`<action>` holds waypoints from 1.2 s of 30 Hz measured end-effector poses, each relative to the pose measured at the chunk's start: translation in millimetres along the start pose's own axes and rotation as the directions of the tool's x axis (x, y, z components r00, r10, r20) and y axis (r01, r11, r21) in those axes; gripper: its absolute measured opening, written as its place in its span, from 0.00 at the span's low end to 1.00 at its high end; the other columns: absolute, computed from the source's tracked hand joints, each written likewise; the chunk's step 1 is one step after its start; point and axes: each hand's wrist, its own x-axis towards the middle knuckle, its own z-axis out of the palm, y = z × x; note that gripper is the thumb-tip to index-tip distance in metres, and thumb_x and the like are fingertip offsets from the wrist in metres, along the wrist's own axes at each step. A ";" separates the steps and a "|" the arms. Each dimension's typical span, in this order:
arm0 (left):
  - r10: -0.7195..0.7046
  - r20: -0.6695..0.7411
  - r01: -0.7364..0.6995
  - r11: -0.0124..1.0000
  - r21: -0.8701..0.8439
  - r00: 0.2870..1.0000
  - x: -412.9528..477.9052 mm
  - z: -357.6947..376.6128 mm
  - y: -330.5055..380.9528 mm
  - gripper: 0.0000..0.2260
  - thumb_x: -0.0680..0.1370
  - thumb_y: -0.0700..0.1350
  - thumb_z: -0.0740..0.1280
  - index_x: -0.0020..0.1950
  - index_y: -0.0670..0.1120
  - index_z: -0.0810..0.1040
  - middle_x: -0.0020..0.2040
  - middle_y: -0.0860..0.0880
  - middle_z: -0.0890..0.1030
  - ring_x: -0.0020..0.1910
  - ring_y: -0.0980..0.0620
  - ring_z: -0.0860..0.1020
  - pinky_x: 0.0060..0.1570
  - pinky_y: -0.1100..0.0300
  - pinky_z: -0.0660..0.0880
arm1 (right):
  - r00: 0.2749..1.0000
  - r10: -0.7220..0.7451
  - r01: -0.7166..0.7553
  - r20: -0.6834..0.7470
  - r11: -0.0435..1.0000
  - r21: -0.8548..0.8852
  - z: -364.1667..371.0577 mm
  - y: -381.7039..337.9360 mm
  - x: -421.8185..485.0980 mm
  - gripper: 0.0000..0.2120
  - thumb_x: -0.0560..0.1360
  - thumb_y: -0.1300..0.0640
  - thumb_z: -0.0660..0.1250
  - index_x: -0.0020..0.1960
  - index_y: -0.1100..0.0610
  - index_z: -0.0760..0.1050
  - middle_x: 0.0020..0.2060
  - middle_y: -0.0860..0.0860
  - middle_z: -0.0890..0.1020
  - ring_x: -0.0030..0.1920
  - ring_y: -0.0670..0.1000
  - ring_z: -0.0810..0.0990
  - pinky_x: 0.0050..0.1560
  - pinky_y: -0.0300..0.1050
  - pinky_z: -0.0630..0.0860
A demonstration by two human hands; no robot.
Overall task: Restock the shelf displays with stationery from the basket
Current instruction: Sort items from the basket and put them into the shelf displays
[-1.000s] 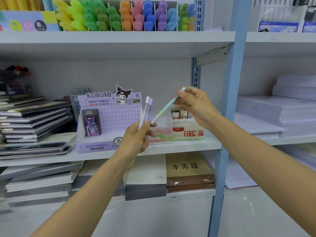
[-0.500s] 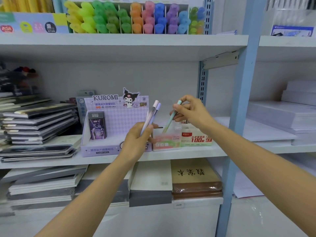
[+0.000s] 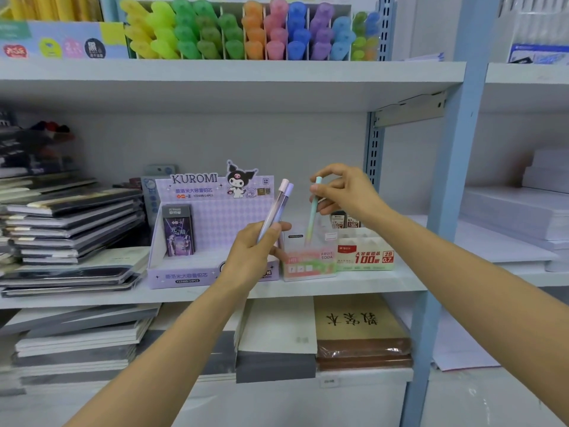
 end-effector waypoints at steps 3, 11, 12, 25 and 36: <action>-0.011 0.009 0.011 1.000 -0.016 1.000 -0.1 -1.0 -2.7 0.11 0.83 0.50 0.57 0.54 0.53 0.80 0.49 0.43 0.80 0.23 0.62 0.73 0.23 0.74 0.65 | 1.000 -0.010 0.010 -0.026 1.000 0.006 -8.1 0.7 4.3 0.10 0.76 0.60 0.69 0.56 0.61 0.80 0.40 0.58 0.85 0.36 0.51 0.85 0.36 0.38 0.81; -0.049 -0.003 0.048 0.995 -0.082 0.999 0.1 -3.4 0.4 0.11 0.82 0.52 0.60 0.51 0.55 0.82 0.47 0.50 0.85 0.37 0.57 0.80 0.23 0.68 0.65 | 0.994 -0.082 0.087 -0.072 0.994 0.061 -18.2 -5.3 14.2 0.09 0.76 0.63 0.69 0.54 0.65 0.80 0.40 0.58 0.84 0.36 0.50 0.84 0.41 0.40 0.82; -0.050 -0.008 0.049 0.994 -0.094 0.999 0.4 -3.9 1.3 0.11 0.82 0.52 0.60 0.52 0.55 0.83 0.46 0.51 0.85 0.37 0.56 0.80 0.23 0.68 0.65 | 0.988 -0.108 0.116 -0.112 0.991 0.070 -18.1 -8.6 18.7 0.09 0.76 0.63 0.68 0.55 0.66 0.80 0.40 0.58 0.84 0.36 0.51 0.84 0.43 0.41 0.83; -0.060 -0.004 0.059 0.990 -0.131 0.998 5.8 -10.4 -2.1 0.11 0.82 0.51 0.61 0.56 0.50 0.81 0.46 0.51 0.85 0.39 0.51 0.82 0.22 0.66 0.62 | 0.979 -0.200 0.202 0.028 0.970 -0.133 26.5 11.0 34.7 0.10 0.79 0.67 0.63 0.57 0.65 0.80 0.49 0.59 0.84 0.46 0.50 0.84 0.52 0.36 0.80; -0.032 0.002 0.032 0.996 -0.087 0.999 11.8 -10.4 -4.9 0.12 0.82 0.53 0.60 0.57 0.52 0.81 0.41 0.65 0.83 0.42 0.47 0.81 0.22 0.66 0.63 | 0.972 -0.213 0.229 0.103 0.958 -0.175 30.6 14.5 45.4 0.10 0.79 0.67 0.63 0.56 0.64 0.80 0.47 0.58 0.84 0.46 0.52 0.84 0.52 0.41 0.81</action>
